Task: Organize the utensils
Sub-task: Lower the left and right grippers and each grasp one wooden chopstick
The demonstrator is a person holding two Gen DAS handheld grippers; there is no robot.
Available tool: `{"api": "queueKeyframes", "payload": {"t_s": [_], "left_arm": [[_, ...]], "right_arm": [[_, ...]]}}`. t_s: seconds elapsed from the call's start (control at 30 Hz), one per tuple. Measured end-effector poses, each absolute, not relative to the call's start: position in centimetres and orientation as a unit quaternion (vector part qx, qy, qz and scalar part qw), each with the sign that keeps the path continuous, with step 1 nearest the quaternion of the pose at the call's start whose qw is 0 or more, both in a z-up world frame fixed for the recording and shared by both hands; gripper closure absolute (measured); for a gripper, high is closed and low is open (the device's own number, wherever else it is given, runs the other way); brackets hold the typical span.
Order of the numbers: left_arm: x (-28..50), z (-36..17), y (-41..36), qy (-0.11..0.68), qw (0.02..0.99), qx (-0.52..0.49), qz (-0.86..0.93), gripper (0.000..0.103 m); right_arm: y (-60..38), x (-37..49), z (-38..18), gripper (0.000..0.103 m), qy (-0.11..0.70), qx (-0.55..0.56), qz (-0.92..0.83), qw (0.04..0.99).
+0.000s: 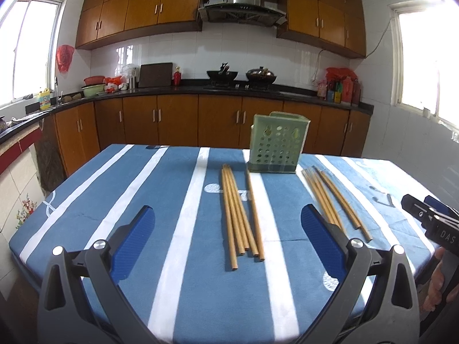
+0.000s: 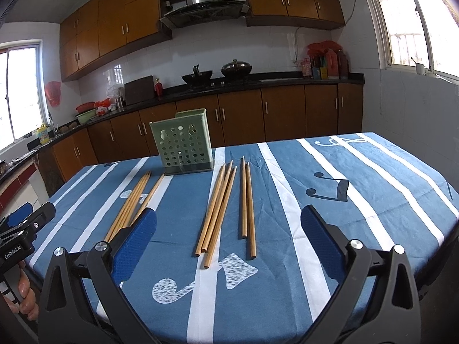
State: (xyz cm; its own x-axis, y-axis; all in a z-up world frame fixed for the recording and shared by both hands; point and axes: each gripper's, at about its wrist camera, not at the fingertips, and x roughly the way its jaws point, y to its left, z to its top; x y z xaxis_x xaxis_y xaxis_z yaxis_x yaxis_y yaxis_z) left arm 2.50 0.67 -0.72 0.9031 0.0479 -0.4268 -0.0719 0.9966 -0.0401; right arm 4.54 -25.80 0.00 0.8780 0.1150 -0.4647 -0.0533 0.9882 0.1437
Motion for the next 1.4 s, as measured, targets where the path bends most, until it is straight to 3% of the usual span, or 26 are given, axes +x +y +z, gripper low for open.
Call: {"api": "queueKeyframes", "payload": {"t_s": [0.1,0.27,0.4,0.53,0.67,0.9,1.17,1.4], "left_arm": [[4.0,-1.8,1.4,0.24,0.969,-0.032,0.045,0.004],[6.4,-3.3,3.5,0.287,0.954,-0.057,0.058,0.004],[7.3,-4.3,4.4,0.309,0.948,-0.06,0.055,0.004],[8.4,-5.0,5.0,0.326,0.941,-0.074,0.046,0.004],[9.5,-5.5,4.9,0.339,0.937,-0.068,0.041,0.017],[12.7,-6.6,4.4,0.381,0.922,-0.071,0.006,0.038],[15.4,-8.1,2.8,0.427,0.903,-0.039,-0.021,0.077],[16.2,-9.0,2.1,0.446,0.894,-0.021,-0.031,0.087]], "right_arm": [[-26.5,6.9,-1.3,0.016,0.292,0.074,0.028,0.953],[-27.7,10.9,-4.9,0.051,0.389,0.086,0.014,0.917],[-27.4,11.9,-6.6,0.057,0.419,0.071,0.022,0.905],[-26.6,12.9,-7.6,0.076,0.435,0.042,0.015,0.899],[-27.0,14.5,-7.7,0.092,0.439,0.039,0.01,0.898],[-28.4,17.9,-7.7,0.094,0.441,0.051,-0.004,0.896],[-29.1,19.0,-7.6,0.095,0.439,0.058,-0.009,0.897],[-29.2,19.2,-7.6,0.095,0.438,0.06,-0.007,0.897]]}}
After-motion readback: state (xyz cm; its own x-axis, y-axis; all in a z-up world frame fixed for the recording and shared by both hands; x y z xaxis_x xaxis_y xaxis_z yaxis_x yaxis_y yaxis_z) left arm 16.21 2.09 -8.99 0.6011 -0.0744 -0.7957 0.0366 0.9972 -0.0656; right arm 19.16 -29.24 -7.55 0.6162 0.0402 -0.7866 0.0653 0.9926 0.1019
